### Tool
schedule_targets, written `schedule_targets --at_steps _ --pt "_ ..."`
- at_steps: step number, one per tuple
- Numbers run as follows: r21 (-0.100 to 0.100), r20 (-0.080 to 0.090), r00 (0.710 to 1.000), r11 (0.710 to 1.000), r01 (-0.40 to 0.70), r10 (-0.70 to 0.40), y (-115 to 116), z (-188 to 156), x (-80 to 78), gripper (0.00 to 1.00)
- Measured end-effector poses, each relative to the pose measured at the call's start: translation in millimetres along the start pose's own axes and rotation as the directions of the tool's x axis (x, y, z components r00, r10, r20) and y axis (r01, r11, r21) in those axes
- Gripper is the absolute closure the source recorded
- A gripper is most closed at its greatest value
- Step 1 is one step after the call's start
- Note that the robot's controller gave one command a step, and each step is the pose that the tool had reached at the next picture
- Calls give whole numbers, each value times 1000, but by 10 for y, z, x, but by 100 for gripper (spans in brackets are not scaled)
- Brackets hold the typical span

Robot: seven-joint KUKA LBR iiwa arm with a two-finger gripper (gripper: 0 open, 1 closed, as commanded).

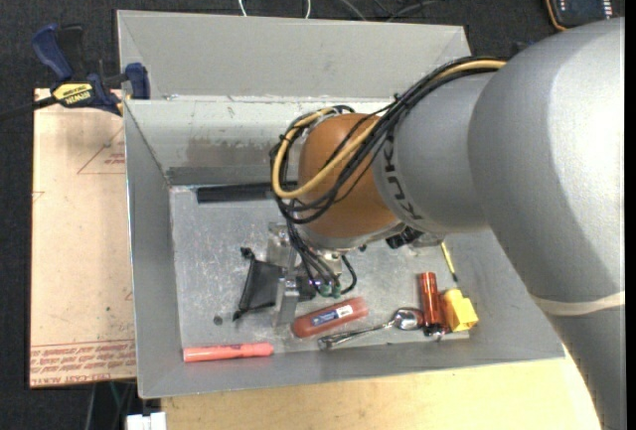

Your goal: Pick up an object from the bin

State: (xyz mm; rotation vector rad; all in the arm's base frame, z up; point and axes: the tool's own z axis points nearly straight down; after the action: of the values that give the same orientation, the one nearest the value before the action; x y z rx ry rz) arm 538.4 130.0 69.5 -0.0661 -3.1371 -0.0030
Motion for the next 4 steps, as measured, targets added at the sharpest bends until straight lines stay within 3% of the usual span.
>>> schedule_targets --at_steps 1,2,3,4 --pt "-3 14 998 998 56 -56 171 -3 43 0" --pt "-2 3 1000 1000 5 -5 21 -6 -4 0" --pt "-5 15 999 999 51 -51 168 -3 36 0" --pt "-5 6 1000 1000 13 -13 61 -13 -1 100"
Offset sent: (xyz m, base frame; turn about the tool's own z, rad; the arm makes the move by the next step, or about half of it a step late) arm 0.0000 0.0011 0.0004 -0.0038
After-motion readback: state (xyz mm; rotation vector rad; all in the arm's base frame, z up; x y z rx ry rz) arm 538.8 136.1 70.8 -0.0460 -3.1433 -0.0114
